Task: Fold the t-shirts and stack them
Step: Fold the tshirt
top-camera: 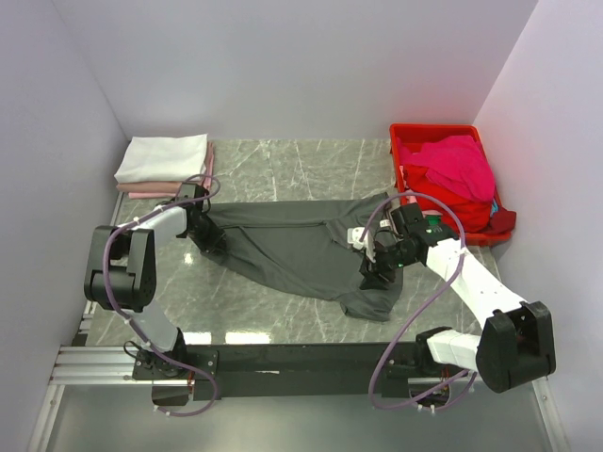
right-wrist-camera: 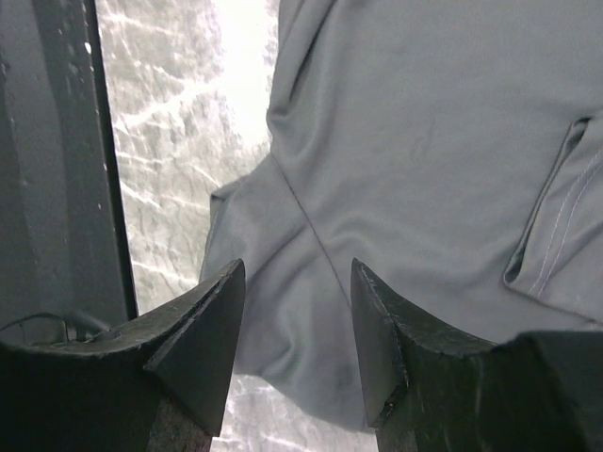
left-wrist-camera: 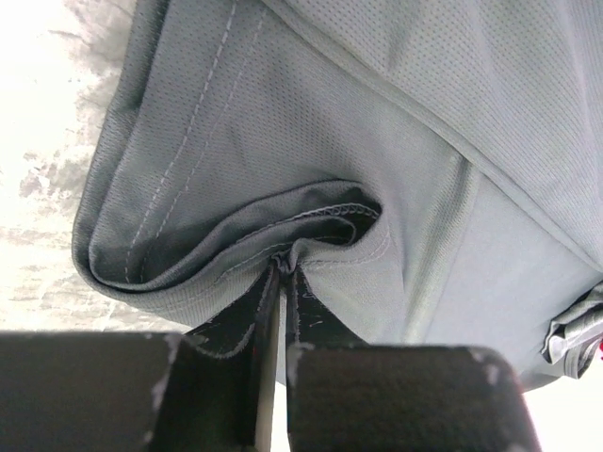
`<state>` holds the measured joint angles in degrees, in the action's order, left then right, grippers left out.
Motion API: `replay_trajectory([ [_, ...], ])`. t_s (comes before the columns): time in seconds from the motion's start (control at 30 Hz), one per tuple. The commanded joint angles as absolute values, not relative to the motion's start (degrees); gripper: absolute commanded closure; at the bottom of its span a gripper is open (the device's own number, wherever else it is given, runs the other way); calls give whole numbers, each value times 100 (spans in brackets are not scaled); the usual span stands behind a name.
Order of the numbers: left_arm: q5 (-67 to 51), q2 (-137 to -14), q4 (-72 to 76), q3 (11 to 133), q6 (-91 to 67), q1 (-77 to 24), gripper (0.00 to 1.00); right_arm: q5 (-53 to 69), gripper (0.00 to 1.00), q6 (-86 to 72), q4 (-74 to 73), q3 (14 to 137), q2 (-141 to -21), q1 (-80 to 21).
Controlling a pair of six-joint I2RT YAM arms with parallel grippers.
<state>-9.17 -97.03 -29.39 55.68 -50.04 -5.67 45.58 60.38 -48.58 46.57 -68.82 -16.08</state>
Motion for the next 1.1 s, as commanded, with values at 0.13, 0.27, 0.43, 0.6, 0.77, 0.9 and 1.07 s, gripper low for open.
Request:
replay_trajectory([
  [0.13, -1116, -9115, -3129, 5652, -4641, -554, 91, 4228, 44, 6389, -5282, 4799, -6706, -1459],
  [0.27, -1265, -9097, -3111, 5458, -4518, -510, 100, 4245, 44, 6381, -5317, 4816, -6697, -1450],
  [0.43, -1345, -8904, -3102, 5326, -4412, -448, 100, 4333, 44, 6328, -5317, 4816, -6680, -1459],
  [0.6, -1459, -8474, -3339, 5300, -4272, -439, 100, 3973, 44, 6835, -5493, 4746, -6653, -1441],
  [0.77, -1634, -7683, -3524, 4931, -4245, -422, 100, 3560, 40, 8277, -6115, 4518, -6452, -1161],
  [0.9, -1793, -7217, -3612, 4571, -4245, -361, 100, 3568, 41, 9113, -6793, 4535, -6547, -1177],
  [1.07, -1942, -6759, -3551, 4166, -4271, -264, 100, 3279, 48, 8623, -6681, 4255, -6724, -1843],
])
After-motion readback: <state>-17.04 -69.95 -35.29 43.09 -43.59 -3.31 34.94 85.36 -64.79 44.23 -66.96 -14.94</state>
